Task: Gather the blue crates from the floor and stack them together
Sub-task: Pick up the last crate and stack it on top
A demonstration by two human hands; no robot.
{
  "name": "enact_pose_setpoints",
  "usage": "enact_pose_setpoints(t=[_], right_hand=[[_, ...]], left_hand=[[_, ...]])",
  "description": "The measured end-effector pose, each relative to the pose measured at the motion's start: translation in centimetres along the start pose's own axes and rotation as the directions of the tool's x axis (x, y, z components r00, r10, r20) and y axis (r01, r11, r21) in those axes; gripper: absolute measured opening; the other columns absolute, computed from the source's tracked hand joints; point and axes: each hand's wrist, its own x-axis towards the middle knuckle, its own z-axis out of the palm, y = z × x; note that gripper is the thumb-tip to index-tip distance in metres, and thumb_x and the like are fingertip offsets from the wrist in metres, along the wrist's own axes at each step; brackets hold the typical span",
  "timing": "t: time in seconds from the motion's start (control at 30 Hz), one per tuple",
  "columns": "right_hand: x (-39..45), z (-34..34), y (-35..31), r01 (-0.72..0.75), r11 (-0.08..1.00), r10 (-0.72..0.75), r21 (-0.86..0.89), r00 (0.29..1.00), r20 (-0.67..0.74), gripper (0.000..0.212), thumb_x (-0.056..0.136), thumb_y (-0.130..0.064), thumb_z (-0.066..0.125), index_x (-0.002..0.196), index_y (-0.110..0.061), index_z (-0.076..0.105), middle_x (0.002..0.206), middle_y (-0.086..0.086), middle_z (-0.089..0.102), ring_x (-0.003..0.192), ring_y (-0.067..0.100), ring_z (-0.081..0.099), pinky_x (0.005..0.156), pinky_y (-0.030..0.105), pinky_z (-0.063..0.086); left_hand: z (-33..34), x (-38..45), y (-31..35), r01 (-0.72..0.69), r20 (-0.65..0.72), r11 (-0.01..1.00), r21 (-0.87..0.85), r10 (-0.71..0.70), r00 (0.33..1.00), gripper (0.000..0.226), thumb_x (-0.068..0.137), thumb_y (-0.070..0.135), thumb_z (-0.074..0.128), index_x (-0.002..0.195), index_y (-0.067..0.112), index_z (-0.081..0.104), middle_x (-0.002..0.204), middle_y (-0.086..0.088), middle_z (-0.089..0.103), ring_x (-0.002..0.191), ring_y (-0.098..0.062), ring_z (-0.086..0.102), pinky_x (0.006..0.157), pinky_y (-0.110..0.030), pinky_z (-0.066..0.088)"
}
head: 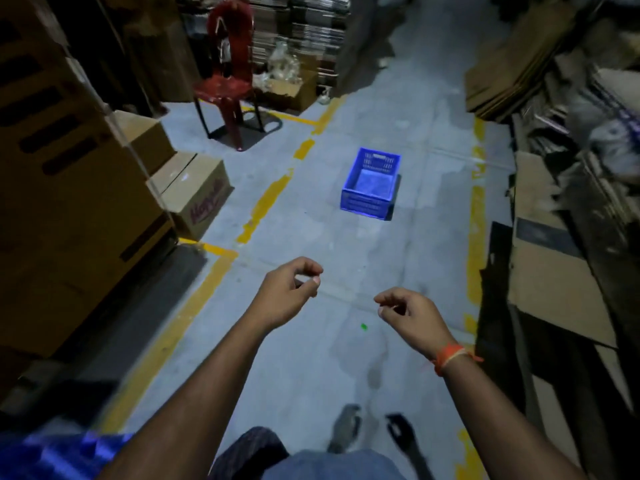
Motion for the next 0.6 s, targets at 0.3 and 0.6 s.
enact_pose_setpoints(t=[0.3, 0.6], right_hand=[[15.6, -1.4, 3.7, -0.122, 0.991, 0.123, 0.062, 0.992, -0.008, 0.018, 0.086, -0.011, 0.067, 0.09, -0.026, 0.075, 0.083, 0.0, 0.074, 0.077, 0.008, 0.067, 0.071, 0.015, 0.05], [35.5, -7.9, 2.2, -0.161, 0.987, 0.162, 0.024, 0.985, -0.055, 0.018, 0.088, -0.013, 0.064, 0.092, -0.027, 0.074, 0.084, 0.009, 0.073, 0.08, 0.02, 0.067, 0.075, 0.028, 0.053]], left_hand=[[1.8, 19.3, -2.7, 0.138, 0.041, 0.988, -0.075, -0.135, 0.99, 0.009, 0.095, 0.022, 0.062, 0.1, 0.027, 0.068, 0.102, 0.002, 0.07, 0.079, -0.013, 0.075, 0.066, -0.029, 0.048], [3.8, 41.3, -0.2, 0.264, 0.115, 0.944, -0.197, -0.246, 0.963, 0.011, 0.094, 0.019, 0.061, 0.099, 0.024, 0.069, 0.101, -0.003, 0.07, 0.079, -0.013, 0.075, 0.067, -0.027, 0.046]])
